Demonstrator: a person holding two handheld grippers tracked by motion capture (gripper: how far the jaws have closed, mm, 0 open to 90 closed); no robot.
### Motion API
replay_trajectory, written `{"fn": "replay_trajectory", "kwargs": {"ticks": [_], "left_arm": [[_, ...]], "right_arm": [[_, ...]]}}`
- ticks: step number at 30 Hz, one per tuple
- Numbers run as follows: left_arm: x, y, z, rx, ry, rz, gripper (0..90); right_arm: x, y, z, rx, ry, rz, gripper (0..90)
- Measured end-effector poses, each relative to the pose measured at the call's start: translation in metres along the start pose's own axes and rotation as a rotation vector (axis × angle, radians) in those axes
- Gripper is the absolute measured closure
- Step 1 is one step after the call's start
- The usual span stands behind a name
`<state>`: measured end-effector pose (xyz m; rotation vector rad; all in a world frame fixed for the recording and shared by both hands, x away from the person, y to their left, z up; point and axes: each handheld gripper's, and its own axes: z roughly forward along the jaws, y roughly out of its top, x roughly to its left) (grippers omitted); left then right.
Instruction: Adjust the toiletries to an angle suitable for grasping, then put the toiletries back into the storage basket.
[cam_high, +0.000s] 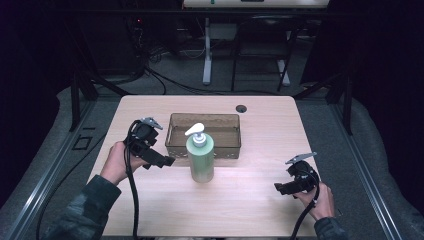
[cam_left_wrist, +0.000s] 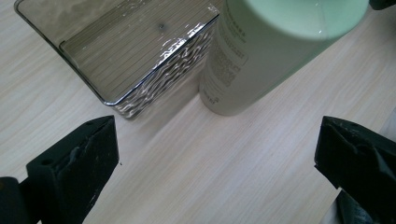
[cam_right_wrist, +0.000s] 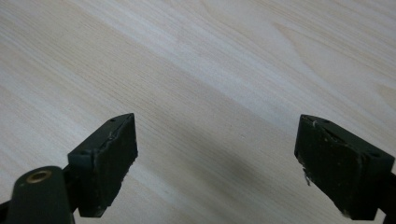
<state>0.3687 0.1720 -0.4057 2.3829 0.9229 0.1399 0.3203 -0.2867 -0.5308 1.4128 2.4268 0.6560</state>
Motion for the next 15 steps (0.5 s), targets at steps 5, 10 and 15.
{"fn": "replay_trajectory", "kwargs": {"ticks": [5,10,15], "left_arm": [[-0.004,0.009,-0.004,0.002,-0.010,0.017,0.0],[-0.007,0.013,-0.005,0.010,-0.016,0.024,0.0],[-0.009,0.019,-0.009,0.013,-0.041,0.032,0.0]], "right_arm": [[-0.001,0.001,-0.001,-0.003,0.000,0.002,12.8],[-0.002,0.000,0.001,0.008,0.002,0.005,12.7],[-0.003,-0.001,0.003,0.014,0.005,0.012,11.6]]}}
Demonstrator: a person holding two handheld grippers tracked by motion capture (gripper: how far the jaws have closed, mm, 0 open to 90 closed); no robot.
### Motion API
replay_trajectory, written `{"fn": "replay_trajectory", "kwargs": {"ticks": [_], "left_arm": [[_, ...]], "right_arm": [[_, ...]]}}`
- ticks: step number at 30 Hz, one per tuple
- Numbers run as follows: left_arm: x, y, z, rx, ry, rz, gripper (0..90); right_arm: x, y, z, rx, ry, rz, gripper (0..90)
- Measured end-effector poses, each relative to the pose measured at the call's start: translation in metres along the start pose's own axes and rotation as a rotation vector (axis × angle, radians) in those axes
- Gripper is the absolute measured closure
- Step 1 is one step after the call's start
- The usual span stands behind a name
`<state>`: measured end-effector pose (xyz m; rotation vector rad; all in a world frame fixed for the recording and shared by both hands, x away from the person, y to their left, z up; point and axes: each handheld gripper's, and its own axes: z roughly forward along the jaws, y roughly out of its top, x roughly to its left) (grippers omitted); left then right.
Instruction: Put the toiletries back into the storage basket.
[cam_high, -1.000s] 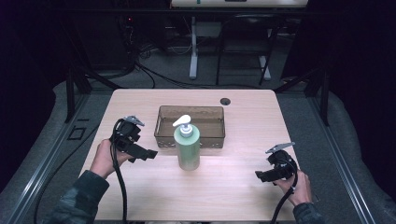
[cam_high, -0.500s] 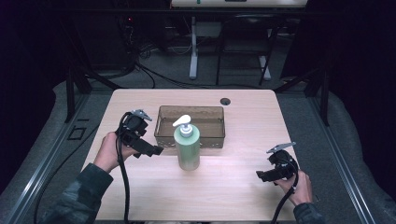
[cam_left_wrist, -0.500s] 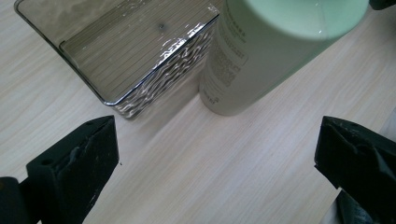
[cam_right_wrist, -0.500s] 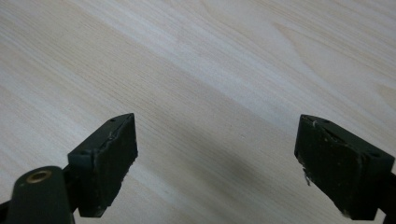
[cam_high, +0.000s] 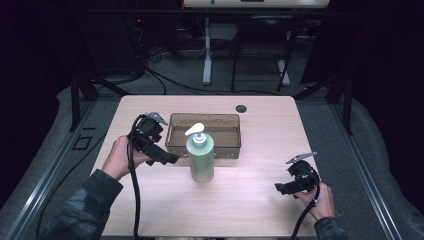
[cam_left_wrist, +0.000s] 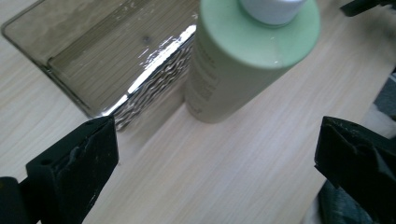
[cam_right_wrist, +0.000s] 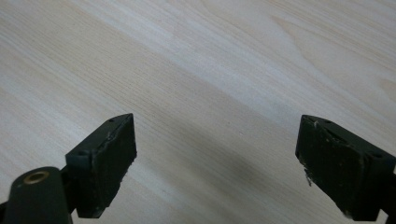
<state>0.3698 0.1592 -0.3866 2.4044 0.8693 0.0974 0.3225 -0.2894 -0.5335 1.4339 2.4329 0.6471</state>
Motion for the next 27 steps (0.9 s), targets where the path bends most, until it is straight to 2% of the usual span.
{"fn": "replay_trajectory", "kwargs": {"ticks": [4,14,16,20,23,27], "left_arm": [[-0.003,0.004,-0.003,-0.004,-0.007,0.006,0.0],[-0.019,0.026,-0.009,-0.003,-0.020,0.060,0.0],[-0.020,0.028,-0.009,-0.004,-0.027,0.060,0.0],[-0.023,0.039,-0.006,0.006,-0.010,0.085,0.0],[-0.022,0.044,-0.005,0.000,-0.019,0.081,0.0],[-0.026,0.056,-0.001,0.004,-0.018,0.101,0.0]], "right_arm": [[0.000,0.000,0.000,-0.002,-0.003,0.003,9.9],[-0.001,0.000,-0.001,0.002,-0.007,0.013,9.3],[-0.001,0.000,-0.001,0.001,-0.005,0.013,9.2],[-0.002,-0.001,0.001,0.006,-0.004,0.014,8.7],[-0.002,-0.001,0.001,0.006,0.002,0.019,8.4],[-0.002,-0.001,0.001,0.003,-0.001,0.022,8.1]]}}
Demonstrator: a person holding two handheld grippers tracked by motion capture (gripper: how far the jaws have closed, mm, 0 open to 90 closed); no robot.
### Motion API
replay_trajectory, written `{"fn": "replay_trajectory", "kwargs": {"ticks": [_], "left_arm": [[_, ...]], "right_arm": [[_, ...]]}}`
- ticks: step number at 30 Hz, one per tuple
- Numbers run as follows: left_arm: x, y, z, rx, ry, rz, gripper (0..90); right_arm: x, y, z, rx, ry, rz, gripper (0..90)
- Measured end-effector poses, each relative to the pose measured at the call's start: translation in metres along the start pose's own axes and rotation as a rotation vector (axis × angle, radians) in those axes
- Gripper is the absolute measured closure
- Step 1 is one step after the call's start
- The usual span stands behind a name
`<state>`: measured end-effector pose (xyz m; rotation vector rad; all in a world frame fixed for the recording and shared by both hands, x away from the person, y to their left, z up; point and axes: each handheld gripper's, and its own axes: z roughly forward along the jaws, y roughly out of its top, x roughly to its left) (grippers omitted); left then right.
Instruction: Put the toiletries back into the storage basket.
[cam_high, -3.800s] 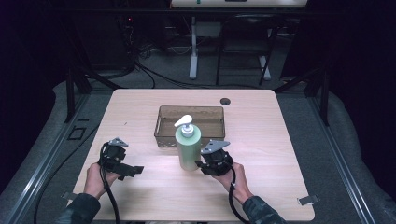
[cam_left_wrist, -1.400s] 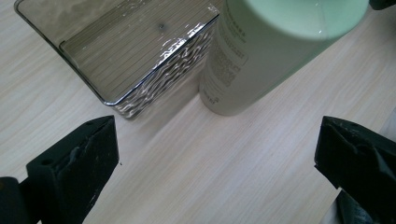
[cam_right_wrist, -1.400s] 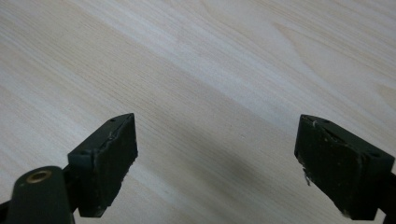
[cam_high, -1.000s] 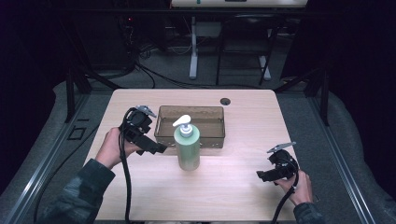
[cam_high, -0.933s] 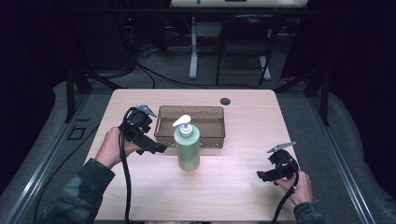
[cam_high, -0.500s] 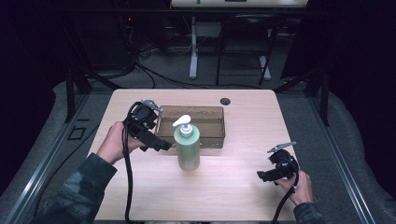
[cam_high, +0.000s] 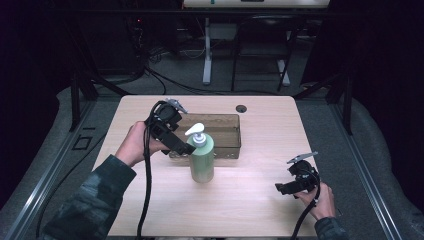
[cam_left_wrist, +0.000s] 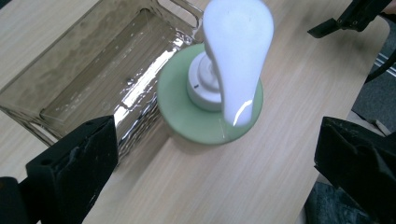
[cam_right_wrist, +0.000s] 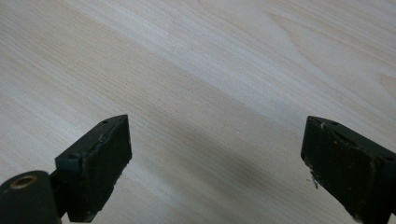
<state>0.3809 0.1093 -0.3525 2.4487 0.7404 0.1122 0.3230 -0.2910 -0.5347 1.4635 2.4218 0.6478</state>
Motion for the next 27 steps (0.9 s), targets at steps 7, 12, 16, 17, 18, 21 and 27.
{"fn": "replay_trajectory", "kwargs": {"ticks": [7,12,16,17,18,21,27], "left_arm": [[-0.002,0.015,0.005,-0.001,0.003,0.027,5.6],[-0.001,0.021,0.007,-0.010,-0.004,0.026,14.7],[-0.002,0.026,0.009,-0.012,-0.014,0.044,25.6],[-0.003,0.029,0.011,-0.009,-0.013,0.049,26.0],[-0.003,0.029,0.011,-0.009,-0.013,0.049,29.5],[-0.005,0.032,0.014,-0.011,-0.010,0.061,38.7],[-0.005,0.034,0.018,-0.021,-0.002,0.054,50.4]], "right_arm": [[0.001,0.000,0.000,-0.002,0.008,-0.001,8.4],[0.000,0.000,0.000,-0.002,0.003,-0.008,8.9],[0.000,0.000,0.000,-0.003,0.003,-0.008,9.4],[-0.001,0.000,0.000,-0.003,0.003,-0.007,9.7],[-0.001,0.000,0.000,-0.003,0.003,-0.007,9.7],[-0.001,-0.001,0.000,-0.004,0.003,-0.004,9.9],[-0.001,-0.001,-0.001,-0.005,-0.001,-0.006,9.9]]}}
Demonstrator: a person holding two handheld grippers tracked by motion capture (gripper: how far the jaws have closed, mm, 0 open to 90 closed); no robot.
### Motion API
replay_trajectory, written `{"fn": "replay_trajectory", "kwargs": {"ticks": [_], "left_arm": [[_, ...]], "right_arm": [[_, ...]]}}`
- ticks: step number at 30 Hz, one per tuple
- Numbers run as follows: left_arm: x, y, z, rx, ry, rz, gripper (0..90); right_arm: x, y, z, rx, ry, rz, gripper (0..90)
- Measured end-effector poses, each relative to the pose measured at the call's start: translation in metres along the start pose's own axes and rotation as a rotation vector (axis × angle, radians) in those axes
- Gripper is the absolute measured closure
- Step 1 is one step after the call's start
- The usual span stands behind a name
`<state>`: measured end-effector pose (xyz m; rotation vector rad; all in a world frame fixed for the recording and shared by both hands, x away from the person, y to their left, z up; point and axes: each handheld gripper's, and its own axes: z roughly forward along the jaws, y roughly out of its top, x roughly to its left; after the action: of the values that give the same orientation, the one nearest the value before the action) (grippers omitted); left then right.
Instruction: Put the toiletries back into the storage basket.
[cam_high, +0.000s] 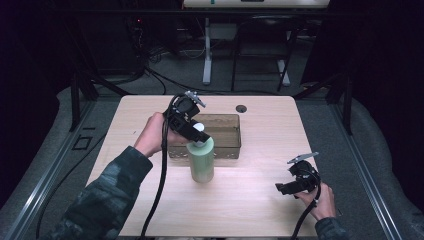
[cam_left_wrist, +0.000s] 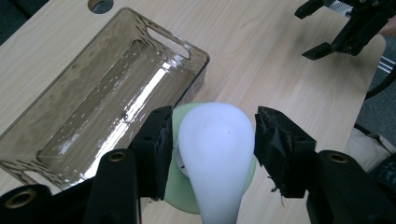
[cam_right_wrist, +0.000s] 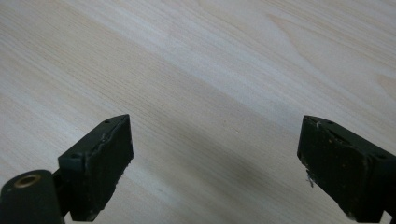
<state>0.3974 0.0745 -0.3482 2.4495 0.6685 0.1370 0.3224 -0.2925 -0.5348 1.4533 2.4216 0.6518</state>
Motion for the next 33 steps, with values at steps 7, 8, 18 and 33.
{"fn": "replay_trajectory", "kwargs": {"ticks": [7,8,18,33], "left_arm": [[-0.0015,0.0016,0.0037,-0.014,0.018,-0.004,60.0],[-0.0013,0.0015,0.0036,-0.013,0.020,-0.001,61.8],[-0.0014,0.0013,0.0030,-0.013,0.028,0.012,62.4],[-0.0019,0.0022,-0.0031,0.009,0.032,0.030,62.7]], "right_arm": [[0.0000,-0.0002,0.0003,0.000,-0.002,0.000,10.2],[-0.0001,-0.0002,0.0003,-0.001,0.000,0.001,10.0],[-0.0006,-0.0005,-0.0012,-0.009,0.000,0.006,9.7],[-0.0024,-0.0009,-0.0014,-0.018,-0.007,-0.005,8.5]]}}
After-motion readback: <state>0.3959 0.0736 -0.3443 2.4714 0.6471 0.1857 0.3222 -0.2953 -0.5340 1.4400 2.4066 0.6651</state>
